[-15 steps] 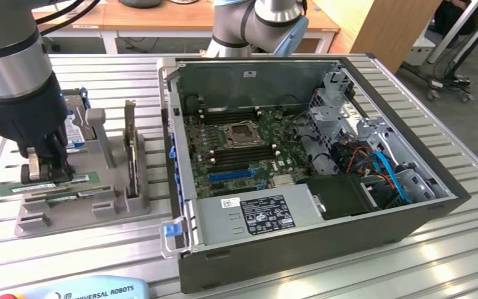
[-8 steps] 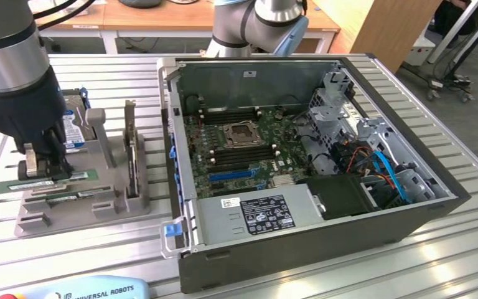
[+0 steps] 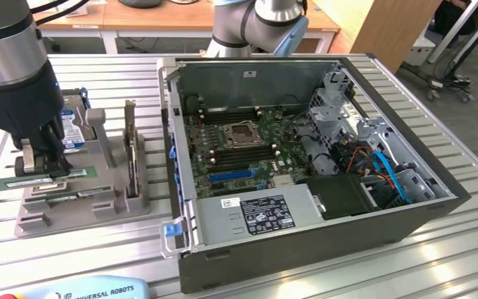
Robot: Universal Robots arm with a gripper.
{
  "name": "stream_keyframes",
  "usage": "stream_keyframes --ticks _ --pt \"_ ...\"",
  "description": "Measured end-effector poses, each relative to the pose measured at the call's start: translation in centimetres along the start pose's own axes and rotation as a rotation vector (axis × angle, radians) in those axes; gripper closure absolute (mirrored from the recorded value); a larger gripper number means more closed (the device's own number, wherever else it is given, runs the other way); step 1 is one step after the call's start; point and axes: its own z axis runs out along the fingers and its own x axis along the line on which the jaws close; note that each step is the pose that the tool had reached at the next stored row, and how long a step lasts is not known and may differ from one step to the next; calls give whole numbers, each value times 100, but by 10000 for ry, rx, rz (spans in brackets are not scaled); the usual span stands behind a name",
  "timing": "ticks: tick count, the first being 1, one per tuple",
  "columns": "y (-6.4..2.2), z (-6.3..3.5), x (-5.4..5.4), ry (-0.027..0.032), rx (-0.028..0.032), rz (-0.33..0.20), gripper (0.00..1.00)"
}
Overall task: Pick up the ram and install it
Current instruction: 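Pick up the ram and move it above insertion slot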
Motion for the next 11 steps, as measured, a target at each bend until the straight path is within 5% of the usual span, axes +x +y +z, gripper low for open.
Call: stream_keyframes --ticks 11 --pt "4 -114 -4 0 0 0 88"
